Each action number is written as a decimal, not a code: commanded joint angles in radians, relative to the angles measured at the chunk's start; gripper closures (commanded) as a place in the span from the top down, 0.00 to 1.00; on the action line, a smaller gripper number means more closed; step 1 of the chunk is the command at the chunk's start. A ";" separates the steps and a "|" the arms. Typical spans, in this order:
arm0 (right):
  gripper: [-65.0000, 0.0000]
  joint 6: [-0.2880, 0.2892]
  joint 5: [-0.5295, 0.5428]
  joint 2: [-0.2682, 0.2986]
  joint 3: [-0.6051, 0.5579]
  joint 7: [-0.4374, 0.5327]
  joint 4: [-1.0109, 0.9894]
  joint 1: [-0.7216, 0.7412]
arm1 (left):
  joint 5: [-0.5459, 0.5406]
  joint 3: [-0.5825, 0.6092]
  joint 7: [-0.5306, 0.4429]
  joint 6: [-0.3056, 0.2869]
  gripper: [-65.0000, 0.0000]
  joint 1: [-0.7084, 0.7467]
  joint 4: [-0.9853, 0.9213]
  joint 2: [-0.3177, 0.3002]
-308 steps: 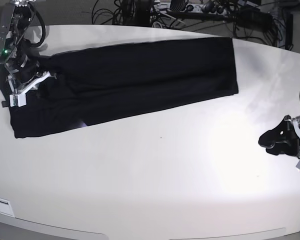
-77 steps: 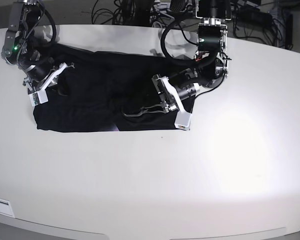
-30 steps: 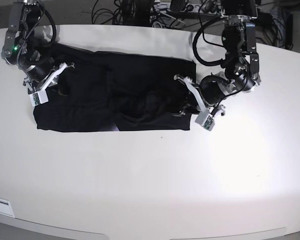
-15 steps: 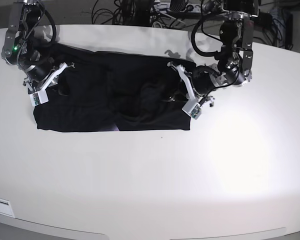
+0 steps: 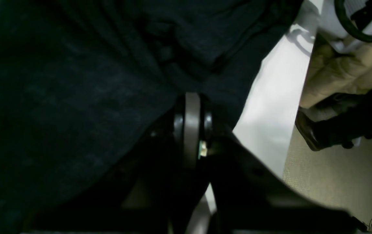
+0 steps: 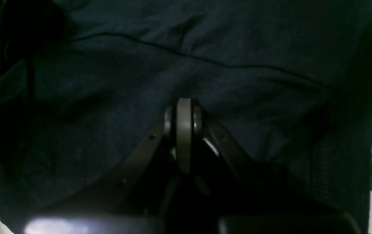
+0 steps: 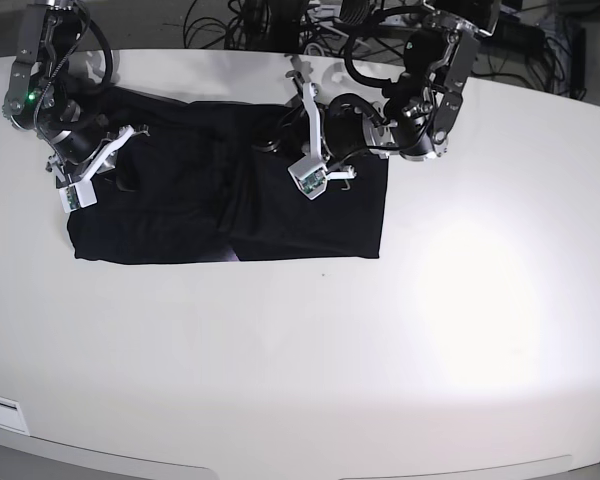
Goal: Fold the T-shirt properly
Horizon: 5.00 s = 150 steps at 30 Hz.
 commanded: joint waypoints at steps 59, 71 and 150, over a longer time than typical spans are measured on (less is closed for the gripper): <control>0.74 -0.136 0.108 0.045 0.037 -0.087 -0.343 0.209 | 0.274 -0.086 -0.144 0.185 0.00 -0.123 -0.256 -0.144; 0.73 0.028 0.344 0.045 0.037 -0.183 -0.347 0.220 | 0.264 -0.086 -0.145 0.185 0.00 -0.123 -0.256 -0.144; 0.00 0.006 0.343 -0.224 0.035 -0.176 0.134 0.294 | -0.044 -0.240 -0.069 0.075 0.30 -0.106 -0.149 -0.155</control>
